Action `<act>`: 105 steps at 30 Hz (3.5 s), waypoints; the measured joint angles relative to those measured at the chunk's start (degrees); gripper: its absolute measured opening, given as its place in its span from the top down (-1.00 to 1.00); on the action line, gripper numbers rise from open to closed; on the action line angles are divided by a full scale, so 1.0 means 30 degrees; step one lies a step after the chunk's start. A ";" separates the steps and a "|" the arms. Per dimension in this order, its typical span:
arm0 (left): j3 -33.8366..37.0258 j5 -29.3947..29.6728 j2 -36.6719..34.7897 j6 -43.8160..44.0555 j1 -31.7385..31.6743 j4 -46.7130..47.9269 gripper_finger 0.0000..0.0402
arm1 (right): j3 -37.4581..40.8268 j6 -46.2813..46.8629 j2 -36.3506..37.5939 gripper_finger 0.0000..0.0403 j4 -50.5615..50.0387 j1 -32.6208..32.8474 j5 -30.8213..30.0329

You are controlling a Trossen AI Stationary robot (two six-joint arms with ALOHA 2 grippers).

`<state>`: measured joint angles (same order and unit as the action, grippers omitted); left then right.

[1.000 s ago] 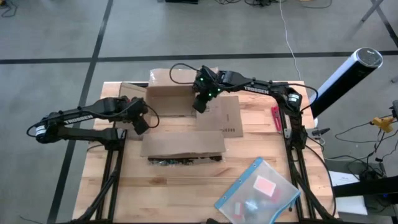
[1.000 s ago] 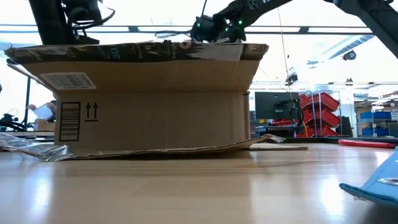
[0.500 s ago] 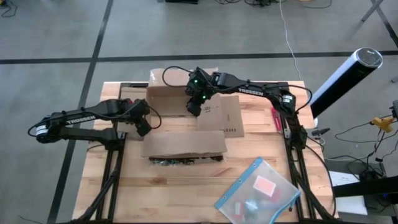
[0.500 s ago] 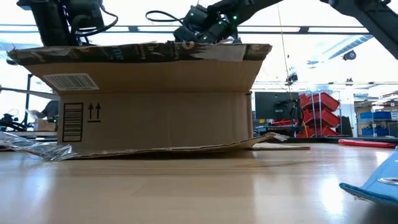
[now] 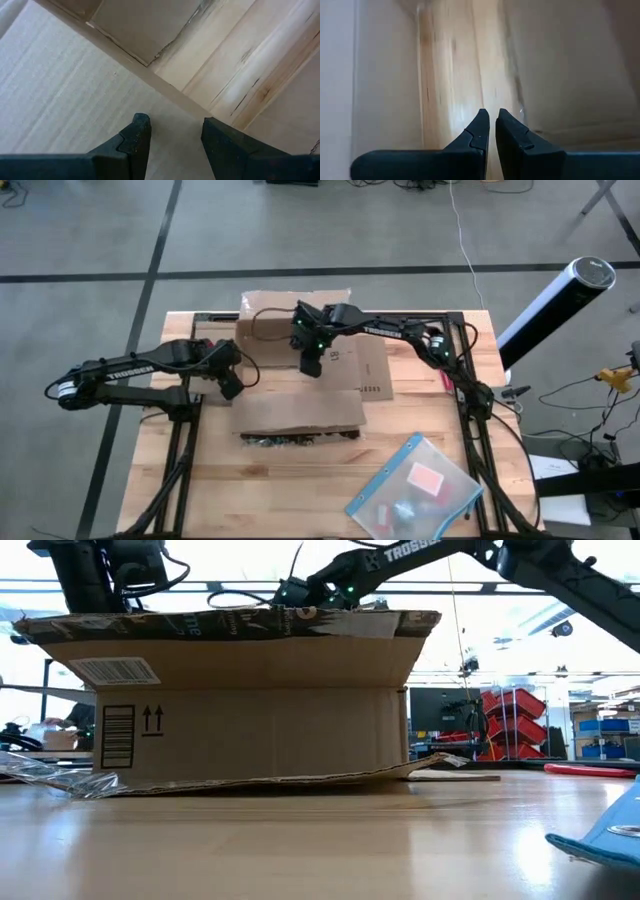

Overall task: Unpack boxes
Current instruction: Break down the box using the red cutter

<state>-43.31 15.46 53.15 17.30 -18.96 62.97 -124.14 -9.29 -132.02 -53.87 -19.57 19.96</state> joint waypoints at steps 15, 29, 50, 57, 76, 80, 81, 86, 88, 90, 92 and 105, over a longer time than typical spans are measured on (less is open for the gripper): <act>0.0000 -0.0064 0.0007 0.0415 0.0000 -0.0107 0.22 | -0.3227 -0.3198 -0.1669 0.94 -0.4912 0.0778 -0.2361; 0.0007 -0.0326 0.0007 0.0415 0.0000 -0.0540 0.22 | -0.3610 -0.3456 -0.1218 0.94 -0.8535 0.0902 -0.5305; 0.0022 -0.0173 0.0029 0.0270 0.0000 -0.0865 0.22 | -0.3620 -0.1957 0.1737 0.94 -1.2080 0.0379 -0.8819; 0.0022 -0.0173 0.0029 0.0270 0.0000 -0.0939 0.22 | -0.3620 -0.1072 0.3163 0.94 -1.2085 -0.0323 -0.9369; 0.0022 -0.0187 0.0058 0.0027 0.0000 -0.1236 0.22 | -0.3584 -0.2210 0.1966 0.94 -1.1239 -0.0417 -0.6484; 0.0022 -0.0194 0.0058 0.0264 0.0000 -0.1251 0.22 | -0.3579 -0.2867 0.0397 0.94 -1.1247 0.0046 -0.6436; 0.0022 -0.0198 0.0058 0.0342 0.0000 -0.1254 0.22 | -0.3577 -0.3017 0.0046 0.94 -1.1256 0.0142 -0.6443; 0.0022 -0.0377 0.0058 0.0421 0.0000 -0.1295 0.22 | -0.3577 -0.3799 -0.0937 0.94 -1.1327 0.0702 -0.5997; 0.0022 -0.0377 0.0058 0.0481 0.0000 -0.1295 0.22 | -0.3577 -0.4182 -0.1135 0.94 -1.1367 0.0967 -0.5995; 0.0022 -0.0370 0.0058 0.0488 0.0000 -0.1302 0.22 | -0.3577 -0.4486 -0.1203 0.94 -1.1309 0.1227 -0.5995; 0.0022 -0.0376 0.0058 0.0488 0.0000 -0.1302 0.22 | -0.3577 -0.4644 -0.1204 0.94 -1.1326 0.1415 -0.5988; 0.0022 -0.0369 0.0058 0.0481 0.0000 -0.1302 0.22 | -0.3526 -0.3861 -0.1157 0.94 -1.2055 0.0939 -0.6378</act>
<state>-43.24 14.35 53.32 18.74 -18.96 59.07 -134.72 -20.88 -135.50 -90.04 -16.75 0.83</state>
